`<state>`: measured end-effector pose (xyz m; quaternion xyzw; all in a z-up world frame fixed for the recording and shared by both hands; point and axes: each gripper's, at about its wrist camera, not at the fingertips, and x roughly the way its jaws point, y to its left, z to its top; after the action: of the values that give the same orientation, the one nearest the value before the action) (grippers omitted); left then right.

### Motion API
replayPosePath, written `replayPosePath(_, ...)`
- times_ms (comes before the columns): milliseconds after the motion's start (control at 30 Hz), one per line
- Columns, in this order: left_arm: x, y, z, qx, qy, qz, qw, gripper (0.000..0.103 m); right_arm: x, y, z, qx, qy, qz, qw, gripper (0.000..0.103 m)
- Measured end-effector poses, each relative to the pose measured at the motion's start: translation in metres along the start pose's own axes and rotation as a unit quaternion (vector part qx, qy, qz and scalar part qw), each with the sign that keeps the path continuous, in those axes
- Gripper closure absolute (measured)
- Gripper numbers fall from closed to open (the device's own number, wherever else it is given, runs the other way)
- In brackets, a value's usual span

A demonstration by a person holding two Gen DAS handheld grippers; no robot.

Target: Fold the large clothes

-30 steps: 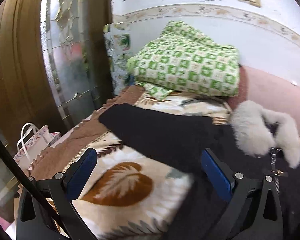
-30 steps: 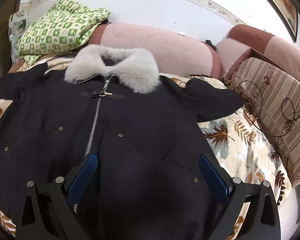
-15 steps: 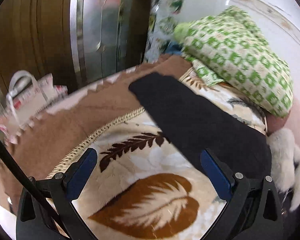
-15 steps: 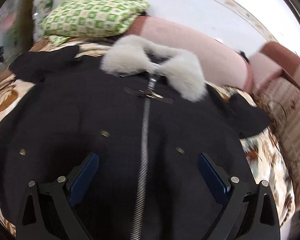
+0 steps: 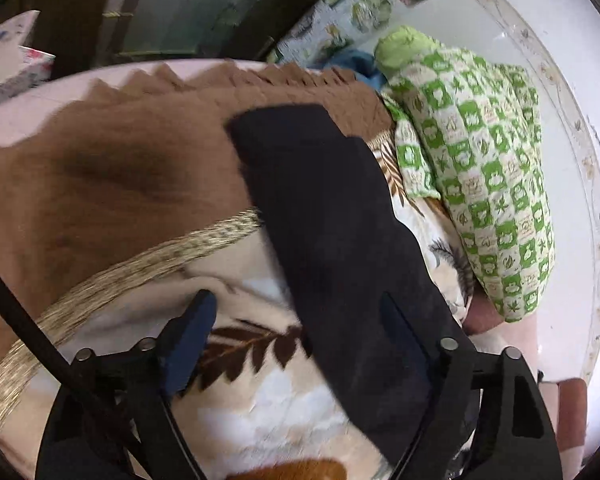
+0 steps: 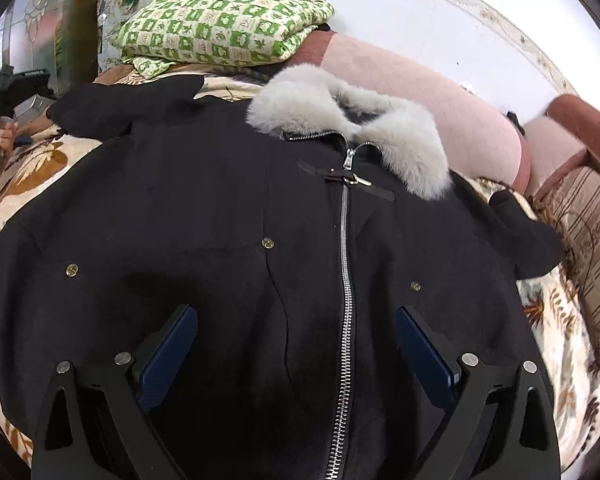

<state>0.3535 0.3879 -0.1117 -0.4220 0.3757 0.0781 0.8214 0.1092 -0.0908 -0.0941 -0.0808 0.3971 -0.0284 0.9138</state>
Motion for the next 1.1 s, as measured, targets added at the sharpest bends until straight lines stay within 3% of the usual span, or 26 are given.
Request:
replayPosePath(167, 0.016, -0.008, 0.01, 0.021, -0.003, -0.029, 0.9994, 0.026, 0.009, 0.002, -0.002, 0.002, 0.006, -0.001, 1.0, 0.003)
replayPosePath(200, 0.022, -0.007, 0.01, 0.013, 0.005, -0.043, 0.999, 0.034, 0.012, 0.002, -0.002, 0.004, 0.009, 0.001, 1.0, 0.003)
replayPosePath(267, 0.036, -0.004, 0.011, -0.002, 0.026, -0.052, 0.9983, 0.059, 0.017, 0.003, -0.003, 0.007, 0.016, 0.001, 1.0, 0.003)
replayPosePath(300, 0.041, -0.004, 0.01, -0.002, 0.031, -0.041, 0.9987, 0.078, 0.02, 0.003, -0.004, 0.008, 0.02, 0.001, 1.0, 0.003)
replayPosePath(400, 0.033, -0.011, 0.01, 0.009, 0.016, -0.038, 0.9991, 0.091, 0.024, 0.004, -0.005, 0.01, 0.025, 0.0, 1.0, 0.002)
replayPosePath(533, 0.004, -0.043, 0.004, 0.051, -0.025, -0.035, 0.9978, 0.094, 0.024, 0.005, -0.007, 0.01, 0.021, -0.004, 1.0, 0.002)
replayPosePath(633, -0.02, -0.083, -0.013, 0.103, -0.053, -0.045, 0.9922, 0.094, 0.023, 0.004, -0.008, 0.014, 0.019, -0.004, 1.0, 0.002)
replayPosePath(733, -0.037, -0.131, -0.043, 0.167, -0.062, -0.073, 0.9812, 0.094, 0.021, 0.001, -0.008, 0.025, 0.022, -0.002, 0.999, 0.002)
replayPosePath(833, -0.047, -0.179, -0.084, 0.236, -0.058, -0.102, 0.9645, 0.094, 0.01, -0.005, -0.005, 0.036, 0.016, 0.001, 0.999, 0.003)
replayPosePath(933, -0.043, -0.217, -0.127, 0.289, -0.011, -0.157, 0.9444, 0.094, -0.009, -0.019, -0.004, 0.043, -0.001, -0.008, 0.999, 0.004)
replayPosePath(1000, -0.039, -0.242, -0.164, 0.34, 0.021, -0.182, 0.9225, 0.094, -0.023, -0.035, -0.007, 0.053, -0.008, -0.023, 0.998, 0.004)
replayPosePath(1100, -0.038, -0.262, -0.207, 0.386, 0.054, -0.203, 0.8982, 0.088, -0.04, -0.065, -0.016, 0.082, -0.009, -0.048, 0.995, 0.004)
